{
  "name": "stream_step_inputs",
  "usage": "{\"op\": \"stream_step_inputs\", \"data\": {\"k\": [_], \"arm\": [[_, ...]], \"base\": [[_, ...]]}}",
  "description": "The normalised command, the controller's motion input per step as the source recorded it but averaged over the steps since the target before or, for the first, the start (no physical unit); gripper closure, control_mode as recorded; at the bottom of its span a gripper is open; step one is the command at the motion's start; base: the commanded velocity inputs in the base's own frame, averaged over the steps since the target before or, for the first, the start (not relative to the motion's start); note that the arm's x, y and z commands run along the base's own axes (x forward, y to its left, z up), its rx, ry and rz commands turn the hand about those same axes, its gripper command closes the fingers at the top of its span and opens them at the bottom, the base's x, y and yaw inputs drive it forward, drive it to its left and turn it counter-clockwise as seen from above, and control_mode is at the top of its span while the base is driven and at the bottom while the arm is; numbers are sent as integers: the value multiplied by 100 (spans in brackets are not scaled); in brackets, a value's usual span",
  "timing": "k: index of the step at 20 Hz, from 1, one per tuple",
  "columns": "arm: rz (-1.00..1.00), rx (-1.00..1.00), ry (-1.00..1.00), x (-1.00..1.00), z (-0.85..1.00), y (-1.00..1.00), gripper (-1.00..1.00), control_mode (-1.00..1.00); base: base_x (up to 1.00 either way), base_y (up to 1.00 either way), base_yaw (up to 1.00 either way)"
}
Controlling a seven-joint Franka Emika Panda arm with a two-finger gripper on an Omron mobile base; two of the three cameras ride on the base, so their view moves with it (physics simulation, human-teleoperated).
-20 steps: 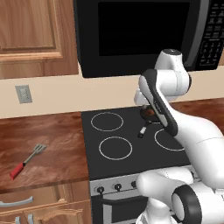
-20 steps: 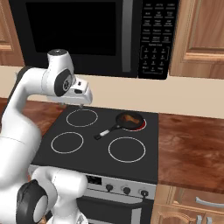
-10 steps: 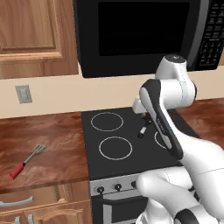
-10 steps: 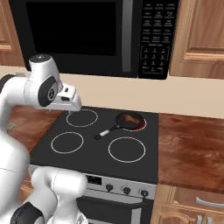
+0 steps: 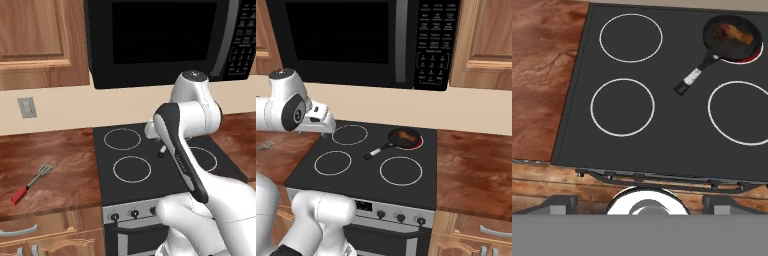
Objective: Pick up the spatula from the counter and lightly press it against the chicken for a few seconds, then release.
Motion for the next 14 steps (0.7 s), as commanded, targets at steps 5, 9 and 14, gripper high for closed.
{"op": "stream_step_inputs", "data": {"k": [5, 9, 14], "arm": [[0, -1, -2, -29, 0, 30, -100, -100], [0, 0, 0, -35, -5, 35, -100, -100], [0, 3, 0, -36, -14, 34, -100, -100]], "base": [[0, 0, 0], [0, 0, 0], [0, 0, 0]]}}
